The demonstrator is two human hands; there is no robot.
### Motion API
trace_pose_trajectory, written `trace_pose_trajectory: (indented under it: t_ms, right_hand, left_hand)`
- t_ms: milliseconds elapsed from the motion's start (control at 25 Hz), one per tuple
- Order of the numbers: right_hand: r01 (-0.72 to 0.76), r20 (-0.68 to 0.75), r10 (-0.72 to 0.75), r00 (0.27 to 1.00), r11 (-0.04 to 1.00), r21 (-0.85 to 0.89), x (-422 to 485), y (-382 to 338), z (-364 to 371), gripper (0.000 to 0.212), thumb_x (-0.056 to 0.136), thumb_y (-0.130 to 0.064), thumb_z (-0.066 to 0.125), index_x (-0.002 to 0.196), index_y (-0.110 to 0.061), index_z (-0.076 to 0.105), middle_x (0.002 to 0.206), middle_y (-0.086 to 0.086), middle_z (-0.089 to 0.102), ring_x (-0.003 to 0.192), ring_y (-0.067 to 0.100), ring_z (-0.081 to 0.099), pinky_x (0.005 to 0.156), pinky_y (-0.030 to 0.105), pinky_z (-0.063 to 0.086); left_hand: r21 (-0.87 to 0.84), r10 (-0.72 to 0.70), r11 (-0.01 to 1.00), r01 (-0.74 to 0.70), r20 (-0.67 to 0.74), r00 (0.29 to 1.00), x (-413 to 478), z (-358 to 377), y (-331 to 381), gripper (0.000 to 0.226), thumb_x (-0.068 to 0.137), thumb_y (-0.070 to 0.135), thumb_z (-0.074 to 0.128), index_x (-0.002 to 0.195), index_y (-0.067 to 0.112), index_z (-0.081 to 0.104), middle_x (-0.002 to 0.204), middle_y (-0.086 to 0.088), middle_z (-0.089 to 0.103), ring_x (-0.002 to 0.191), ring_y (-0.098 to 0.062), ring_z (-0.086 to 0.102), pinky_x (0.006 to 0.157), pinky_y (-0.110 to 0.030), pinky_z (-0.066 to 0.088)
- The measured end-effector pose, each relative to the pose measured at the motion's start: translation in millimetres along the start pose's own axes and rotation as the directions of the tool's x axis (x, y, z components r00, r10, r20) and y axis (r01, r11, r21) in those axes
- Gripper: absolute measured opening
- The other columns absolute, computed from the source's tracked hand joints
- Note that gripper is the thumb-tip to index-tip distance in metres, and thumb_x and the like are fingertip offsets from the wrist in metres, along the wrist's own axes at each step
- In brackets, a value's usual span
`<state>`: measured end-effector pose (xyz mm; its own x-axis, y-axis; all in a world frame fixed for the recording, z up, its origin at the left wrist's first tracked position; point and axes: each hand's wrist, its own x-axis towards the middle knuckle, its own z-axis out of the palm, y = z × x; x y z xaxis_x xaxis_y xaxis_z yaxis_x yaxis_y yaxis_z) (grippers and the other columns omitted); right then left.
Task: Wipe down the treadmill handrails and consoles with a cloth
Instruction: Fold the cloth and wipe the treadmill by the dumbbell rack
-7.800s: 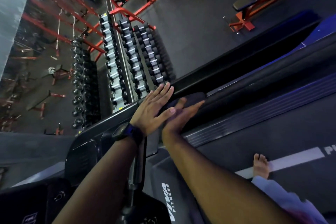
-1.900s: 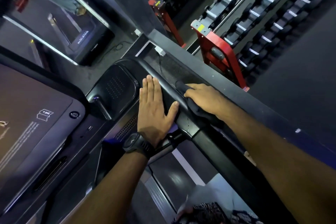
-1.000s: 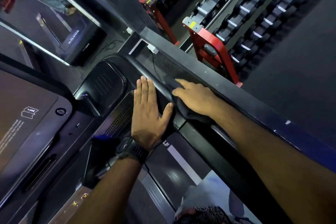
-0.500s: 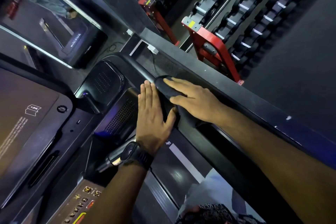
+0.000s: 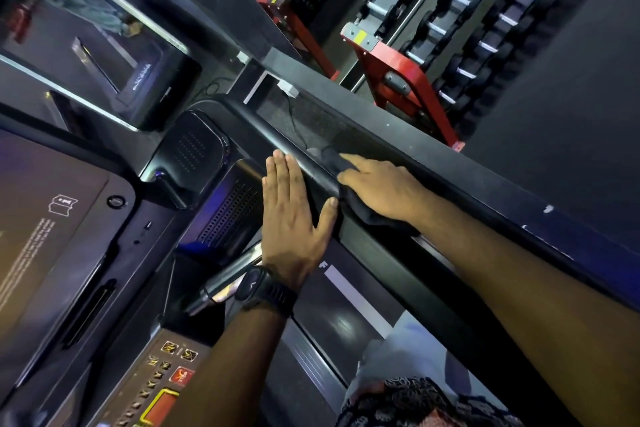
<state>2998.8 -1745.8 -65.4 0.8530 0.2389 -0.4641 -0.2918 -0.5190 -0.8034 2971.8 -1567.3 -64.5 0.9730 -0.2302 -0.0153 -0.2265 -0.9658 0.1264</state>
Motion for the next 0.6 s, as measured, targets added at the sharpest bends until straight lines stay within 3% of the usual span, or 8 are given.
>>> trace_pose_trajectory:
  t_ms: [160,320,480,600]
  right_hand:
    - [0.161,-0.037,-0.157,0.987,0.978,0.130,-18,1,4,0.056,0.097,-0.040,0.053,0.151,-0.043,0.036,0.158,-0.015,0.036,0.143,0.013,0.037,0.118,0.037,0.026]
    - [-0.012,0.003,0.012,1.000,0.996,0.090,-17,18,-1,0.052,0.098,-0.041,0.049,0.150,-0.041,0.039,0.151,-0.003,0.049,0.137,0.025,0.046,0.113,0.039,0.034]
    - [0.213,-0.091,-0.199,0.976,0.959,0.185,-40,14,3,0.055,0.097,-0.033,0.056,0.149,-0.043,0.041,0.157,-0.018,0.038,0.143,0.009,0.038,0.119,0.037,0.027]
    - [0.041,-0.020,-0.039,0.999,0.992,0.117,-34,18,-2,0.055,0.099,-0.038,0.049,0.152,-0.042,0.034,0.156,-0.007,0.043,0.141,0.022,0.041,0.115,0.039,0.030]
  left_hand:
    - [-0.017,0.028,0.999,-0.029,-0.029,0.999,-7,1,5,0.087,0.098,0.064,0.015,0.155,-0.002,0.009,0.164,-0.018,0.002,0.153,-0.027,-0.004,0.125,-0.042,0.002]
    - [-0.030,0.006,1.000,-0.007,-0.026,1.000,-13,4,11,0.089,0.096,0.066,0.015,0.155,0.000,0.008,0.165,-0.016,0.001,0.153,-0.025,-0.005,0.125,-0.043,0.002]
    - [-0.046,0.026,0.999,-0.029,-0.068,0.997,-19,5,16,0.087,0.098,0.064,0.016,0.155,-0.002,0.012,0.164,-0.019,0.005,0.153,-0.028,-0.001,0.125,-0.043,0.004]
    - [-0.026,-0.001,1.000,-0.001,-0.051,0.999,-22,6,24,0.085,0.097,0.061,0.021,0.155,-0.001,0.010,0.164,-0.018,0.003,0.153,-0.026,-0.003,0.125,-0.044,0.003]
